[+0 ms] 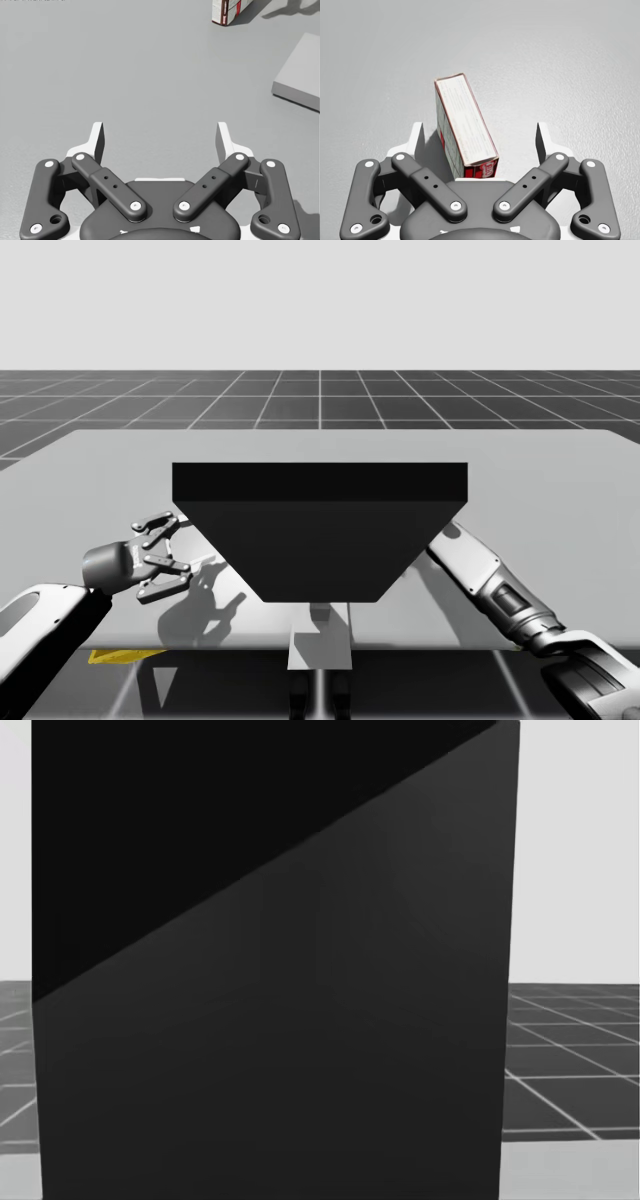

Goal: Reach around the screen and pick up the object behind it.

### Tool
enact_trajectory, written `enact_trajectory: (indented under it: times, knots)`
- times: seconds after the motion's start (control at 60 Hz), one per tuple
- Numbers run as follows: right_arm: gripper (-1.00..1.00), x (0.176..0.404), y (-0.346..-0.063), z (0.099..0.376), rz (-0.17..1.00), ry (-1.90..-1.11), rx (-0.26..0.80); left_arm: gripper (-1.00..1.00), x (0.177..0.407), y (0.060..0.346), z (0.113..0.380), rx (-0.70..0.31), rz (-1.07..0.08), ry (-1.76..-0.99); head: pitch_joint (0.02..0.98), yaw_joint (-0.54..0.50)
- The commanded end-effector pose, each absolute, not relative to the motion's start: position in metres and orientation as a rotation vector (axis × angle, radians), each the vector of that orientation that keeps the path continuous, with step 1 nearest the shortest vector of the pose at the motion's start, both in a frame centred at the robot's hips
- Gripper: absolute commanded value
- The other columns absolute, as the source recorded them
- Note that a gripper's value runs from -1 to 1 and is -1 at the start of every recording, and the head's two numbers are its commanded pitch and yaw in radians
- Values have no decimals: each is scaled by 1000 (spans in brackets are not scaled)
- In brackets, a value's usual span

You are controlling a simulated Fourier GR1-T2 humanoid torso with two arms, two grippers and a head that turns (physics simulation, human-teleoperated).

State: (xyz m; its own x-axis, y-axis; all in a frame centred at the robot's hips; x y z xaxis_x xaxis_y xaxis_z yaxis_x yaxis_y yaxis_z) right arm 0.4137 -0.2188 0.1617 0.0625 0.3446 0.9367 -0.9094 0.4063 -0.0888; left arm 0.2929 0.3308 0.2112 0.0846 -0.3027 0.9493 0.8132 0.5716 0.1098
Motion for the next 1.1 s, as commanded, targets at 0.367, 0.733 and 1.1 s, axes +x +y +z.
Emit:
enact_trajectory:
  times: [0.367,0.733,1.1]
  knots:
    - [1000,402,-206,145,1097,-1015,807,-1000,283,328,212,-613,-1008,-1178,104,-58]
    - [1000,387,-263,189,1022,-1202,639,-1000,287,332,214,-595,-976,-1199,97,-64]
    - [1000,360,-345,228,884,-1365,465,-1000,288,336,217,-586,-960,-1223,92,-64]
